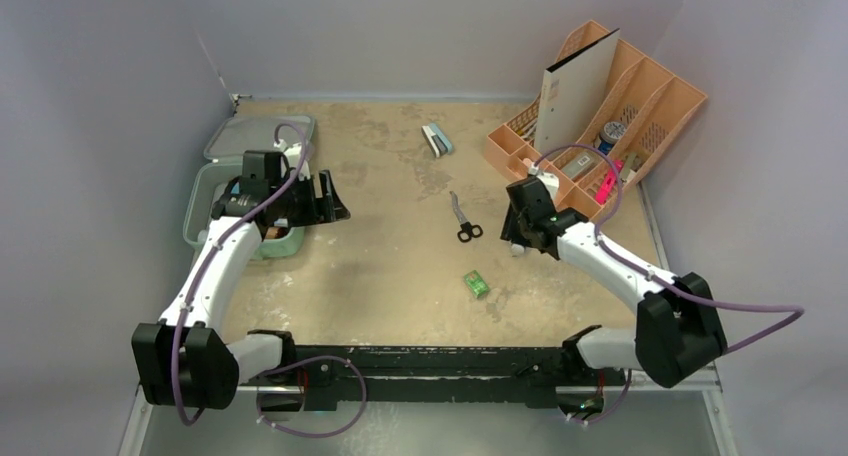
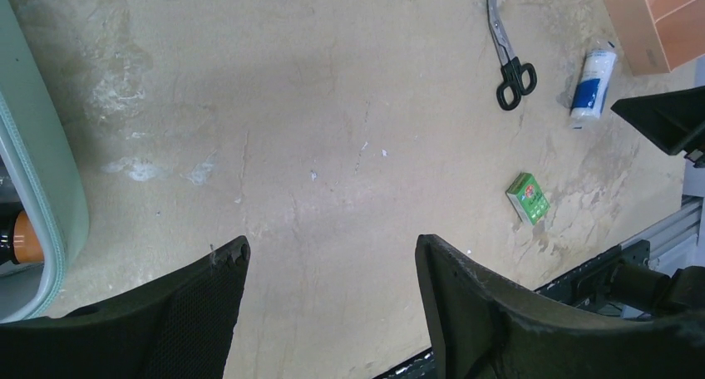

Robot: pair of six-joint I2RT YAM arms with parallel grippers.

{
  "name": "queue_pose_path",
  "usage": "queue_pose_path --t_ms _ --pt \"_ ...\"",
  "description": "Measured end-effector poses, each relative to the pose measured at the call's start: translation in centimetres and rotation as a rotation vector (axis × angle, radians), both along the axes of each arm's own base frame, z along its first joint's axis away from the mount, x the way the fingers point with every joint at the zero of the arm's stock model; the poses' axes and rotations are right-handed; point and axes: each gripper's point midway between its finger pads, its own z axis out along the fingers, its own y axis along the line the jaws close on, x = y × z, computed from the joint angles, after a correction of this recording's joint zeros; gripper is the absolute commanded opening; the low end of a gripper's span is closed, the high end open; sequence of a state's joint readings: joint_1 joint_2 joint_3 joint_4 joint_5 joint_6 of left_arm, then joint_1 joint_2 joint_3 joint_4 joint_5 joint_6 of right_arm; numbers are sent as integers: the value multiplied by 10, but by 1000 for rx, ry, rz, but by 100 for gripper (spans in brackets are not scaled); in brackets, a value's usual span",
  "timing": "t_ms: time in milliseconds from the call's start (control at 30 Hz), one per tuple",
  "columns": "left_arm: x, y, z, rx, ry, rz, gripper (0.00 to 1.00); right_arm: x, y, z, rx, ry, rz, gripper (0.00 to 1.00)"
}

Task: Organize the medicine kit
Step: Pick up the medical item at the center of the board.

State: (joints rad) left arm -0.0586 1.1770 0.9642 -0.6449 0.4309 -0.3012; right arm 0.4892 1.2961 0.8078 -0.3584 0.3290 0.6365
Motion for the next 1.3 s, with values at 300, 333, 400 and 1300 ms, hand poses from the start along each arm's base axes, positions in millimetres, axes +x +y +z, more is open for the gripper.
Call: queue_pose_path --t_ms 300,333,400,1300 --pt "1 -1 5 3 -33 -16 71 5 -17 -29 -78 78 -64 52" --pt "1 -1 5 3 -33 -17 71 5 -18 -32 -87 88 -66 52" --pt "1 -1 6 3 -34 -17 71 5 -20 -38 -97 105 -71 51" --pt "0 -11 22 -77 -25 5 66 21 44 27 216 -115 125 33"
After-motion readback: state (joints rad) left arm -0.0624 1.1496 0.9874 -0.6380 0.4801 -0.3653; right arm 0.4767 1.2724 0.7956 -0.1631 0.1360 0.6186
